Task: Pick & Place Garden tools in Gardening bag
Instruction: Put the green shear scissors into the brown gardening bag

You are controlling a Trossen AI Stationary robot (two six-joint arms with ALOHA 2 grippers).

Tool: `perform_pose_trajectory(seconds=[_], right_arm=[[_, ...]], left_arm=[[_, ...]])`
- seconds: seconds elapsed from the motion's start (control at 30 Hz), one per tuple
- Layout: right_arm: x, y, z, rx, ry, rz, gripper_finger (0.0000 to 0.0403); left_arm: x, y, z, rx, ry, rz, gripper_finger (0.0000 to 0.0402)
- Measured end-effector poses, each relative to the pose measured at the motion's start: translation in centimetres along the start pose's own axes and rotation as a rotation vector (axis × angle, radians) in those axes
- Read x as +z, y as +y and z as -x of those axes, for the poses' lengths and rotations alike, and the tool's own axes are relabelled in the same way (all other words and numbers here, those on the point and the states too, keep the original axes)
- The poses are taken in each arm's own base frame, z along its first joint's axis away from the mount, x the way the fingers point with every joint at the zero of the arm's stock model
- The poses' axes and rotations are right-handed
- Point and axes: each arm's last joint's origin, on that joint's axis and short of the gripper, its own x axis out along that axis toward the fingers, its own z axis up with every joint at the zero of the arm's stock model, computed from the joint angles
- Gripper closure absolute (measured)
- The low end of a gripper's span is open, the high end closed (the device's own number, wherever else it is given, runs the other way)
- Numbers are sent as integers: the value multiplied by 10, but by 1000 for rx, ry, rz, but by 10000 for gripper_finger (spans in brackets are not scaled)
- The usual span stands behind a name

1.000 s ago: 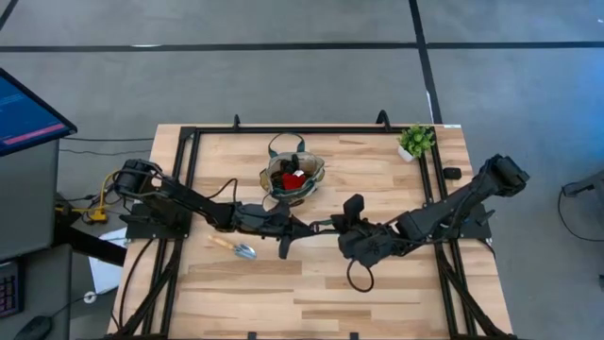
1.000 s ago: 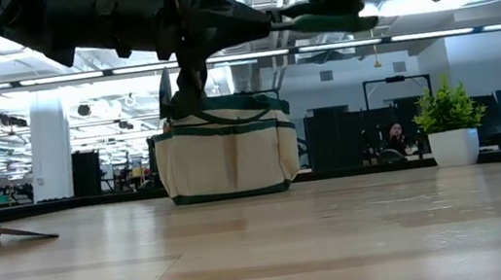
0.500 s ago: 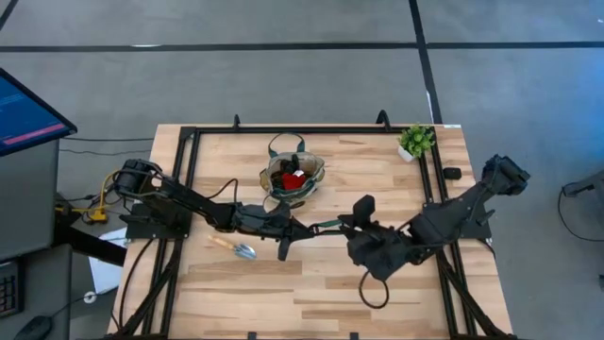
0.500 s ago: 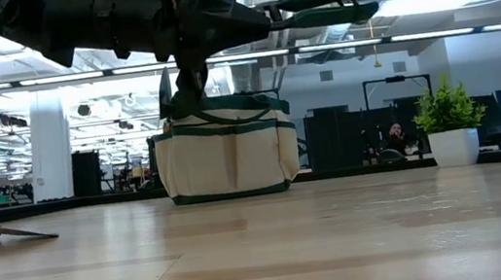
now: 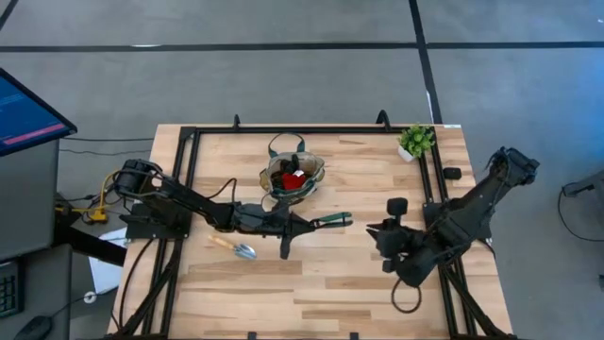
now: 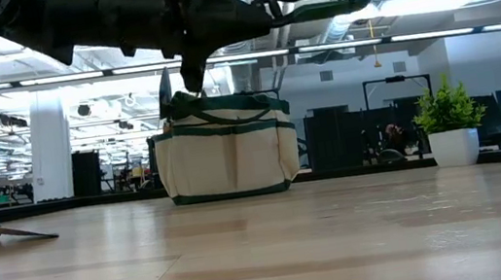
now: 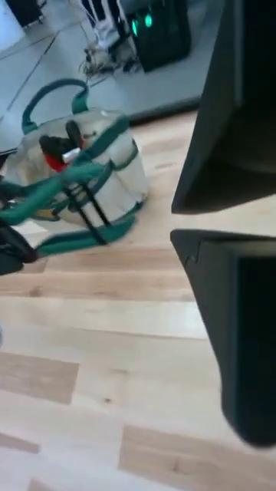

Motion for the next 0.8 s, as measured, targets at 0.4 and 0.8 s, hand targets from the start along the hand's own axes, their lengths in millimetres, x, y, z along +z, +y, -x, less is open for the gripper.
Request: perform_pose_trajectory(seconds=[0.4,0.8], right_arm=[[-70,15,-40,59,-359,-307,384],[-111,-4,-66,92,-826,-567,399]], left_arm=[[18,15,-4,-62,-116,-114,395],[31,38,-6,-140,-153,-133,395]])
